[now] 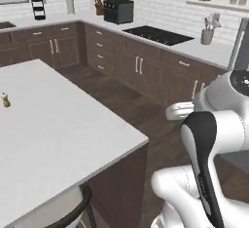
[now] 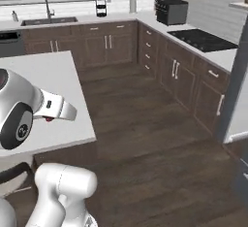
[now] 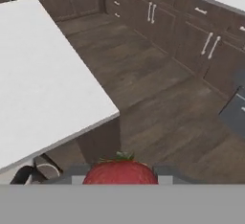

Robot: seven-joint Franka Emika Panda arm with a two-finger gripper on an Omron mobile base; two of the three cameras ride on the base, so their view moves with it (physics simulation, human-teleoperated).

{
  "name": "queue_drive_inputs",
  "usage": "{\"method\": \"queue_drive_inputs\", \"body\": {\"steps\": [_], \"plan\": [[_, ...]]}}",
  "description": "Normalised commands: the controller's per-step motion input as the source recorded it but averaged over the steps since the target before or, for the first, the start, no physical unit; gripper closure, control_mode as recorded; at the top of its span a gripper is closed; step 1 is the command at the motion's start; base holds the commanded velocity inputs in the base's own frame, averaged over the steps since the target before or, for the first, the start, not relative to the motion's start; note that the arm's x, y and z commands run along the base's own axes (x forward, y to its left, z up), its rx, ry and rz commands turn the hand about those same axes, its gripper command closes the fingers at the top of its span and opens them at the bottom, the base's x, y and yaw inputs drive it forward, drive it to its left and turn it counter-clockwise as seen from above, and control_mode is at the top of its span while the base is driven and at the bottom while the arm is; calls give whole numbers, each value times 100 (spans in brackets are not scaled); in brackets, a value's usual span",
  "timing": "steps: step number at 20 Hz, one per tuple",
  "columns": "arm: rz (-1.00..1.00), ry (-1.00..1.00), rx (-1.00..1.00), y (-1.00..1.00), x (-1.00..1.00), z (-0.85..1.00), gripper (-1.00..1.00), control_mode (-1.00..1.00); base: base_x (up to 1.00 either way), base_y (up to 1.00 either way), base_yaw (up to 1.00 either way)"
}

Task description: Take the strawberry from the fridge and place it on top of the pancake, located on the dining counter.

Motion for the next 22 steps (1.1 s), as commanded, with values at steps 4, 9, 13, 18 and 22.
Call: {"method": "queue_drive_inputs", "body": {"steps": [4, 9, 13, 18, 22], "plan": [[0, 0, 0, 0, 0, 0, 100, 100, -78, 19, 58], [0, 0, 0, 0, 0, 0, 100, 100, -80, 30, 57], [0, 0, 0, 0, 0, 0, 100, 100, -80, 47, 56], [0, 0, 0, 0, 0, 0, 100, 100, -59, 82, 49], [0, 0, 0, 0, 0, 0, 100, 100, 14, 100, 20]]}}
